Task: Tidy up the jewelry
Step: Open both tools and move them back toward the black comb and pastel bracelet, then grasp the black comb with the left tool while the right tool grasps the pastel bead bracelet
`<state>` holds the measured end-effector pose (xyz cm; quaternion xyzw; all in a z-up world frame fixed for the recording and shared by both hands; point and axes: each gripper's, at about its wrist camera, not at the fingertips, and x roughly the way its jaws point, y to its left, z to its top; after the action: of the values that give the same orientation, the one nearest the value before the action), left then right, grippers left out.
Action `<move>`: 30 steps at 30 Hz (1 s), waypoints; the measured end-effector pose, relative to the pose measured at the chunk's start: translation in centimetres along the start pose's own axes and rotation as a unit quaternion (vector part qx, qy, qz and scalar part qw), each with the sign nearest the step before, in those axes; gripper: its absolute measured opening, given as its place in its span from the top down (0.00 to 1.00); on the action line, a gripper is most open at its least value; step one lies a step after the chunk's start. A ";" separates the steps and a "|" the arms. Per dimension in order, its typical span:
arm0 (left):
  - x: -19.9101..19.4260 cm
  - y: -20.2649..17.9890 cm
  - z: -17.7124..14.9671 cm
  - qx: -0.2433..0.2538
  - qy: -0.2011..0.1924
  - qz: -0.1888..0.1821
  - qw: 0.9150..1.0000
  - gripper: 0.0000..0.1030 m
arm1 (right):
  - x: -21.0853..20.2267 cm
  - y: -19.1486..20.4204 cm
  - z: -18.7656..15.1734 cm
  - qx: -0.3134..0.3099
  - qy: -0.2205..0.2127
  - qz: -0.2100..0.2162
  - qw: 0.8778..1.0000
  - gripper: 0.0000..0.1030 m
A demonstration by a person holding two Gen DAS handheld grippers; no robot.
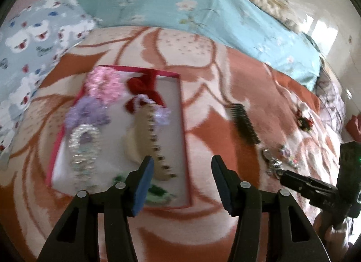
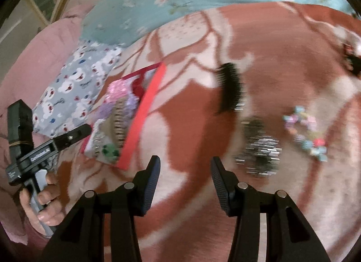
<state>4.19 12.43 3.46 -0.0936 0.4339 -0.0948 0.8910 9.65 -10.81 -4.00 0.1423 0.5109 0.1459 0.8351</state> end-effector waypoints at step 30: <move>22.5 -11.5 7.1 0.008 0.135 -0.048 0.990 0.22 | 0.8 -10.2 1.9 0.014 0.005 -0.155 0.988 0.63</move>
<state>22.40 -3.66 -6.38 -0.0941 0.5442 -0.1530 0.8195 12.66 -20.04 -7.79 0.0721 0.5331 0.0088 0.8429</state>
